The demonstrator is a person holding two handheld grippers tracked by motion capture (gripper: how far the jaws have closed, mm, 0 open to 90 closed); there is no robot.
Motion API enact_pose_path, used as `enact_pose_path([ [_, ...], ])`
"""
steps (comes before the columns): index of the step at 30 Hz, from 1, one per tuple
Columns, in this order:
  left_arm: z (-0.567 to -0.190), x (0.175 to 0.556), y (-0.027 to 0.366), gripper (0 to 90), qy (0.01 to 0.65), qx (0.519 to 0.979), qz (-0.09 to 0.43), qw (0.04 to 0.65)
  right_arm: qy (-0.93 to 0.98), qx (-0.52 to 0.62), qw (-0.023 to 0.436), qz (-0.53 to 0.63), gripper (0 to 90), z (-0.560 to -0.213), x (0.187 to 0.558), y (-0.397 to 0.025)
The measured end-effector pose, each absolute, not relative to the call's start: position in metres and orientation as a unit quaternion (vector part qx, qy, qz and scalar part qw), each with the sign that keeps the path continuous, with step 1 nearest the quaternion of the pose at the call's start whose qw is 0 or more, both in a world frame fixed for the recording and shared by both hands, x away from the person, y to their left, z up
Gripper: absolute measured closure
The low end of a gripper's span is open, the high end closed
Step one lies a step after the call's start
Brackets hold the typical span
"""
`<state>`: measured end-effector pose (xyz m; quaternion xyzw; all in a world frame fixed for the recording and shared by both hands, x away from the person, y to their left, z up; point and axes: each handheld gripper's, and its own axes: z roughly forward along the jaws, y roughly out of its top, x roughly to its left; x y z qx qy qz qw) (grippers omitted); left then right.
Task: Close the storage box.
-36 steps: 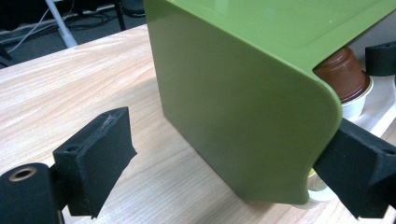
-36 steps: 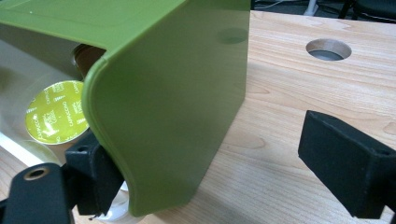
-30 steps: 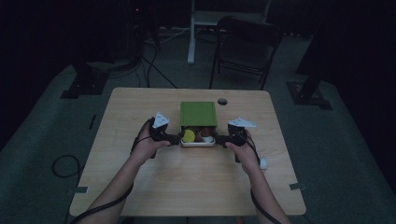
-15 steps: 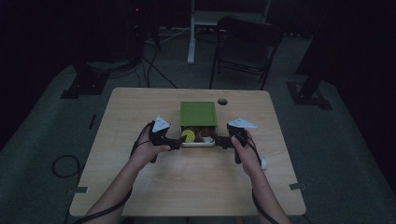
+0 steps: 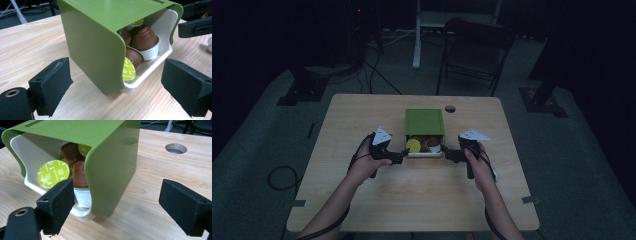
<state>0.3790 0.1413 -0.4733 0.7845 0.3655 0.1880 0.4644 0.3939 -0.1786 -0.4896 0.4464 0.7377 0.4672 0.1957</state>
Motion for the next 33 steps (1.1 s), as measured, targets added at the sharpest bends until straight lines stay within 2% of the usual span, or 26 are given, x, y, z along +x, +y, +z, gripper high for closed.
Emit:
enact_pose_path([
  [33,-0.505,0.335,0.172,9.9,0.394,0.79,0.175,0.437,0.758,0.445,0.194,0.435,12.8,-0.515,0.343,-0.206],
])
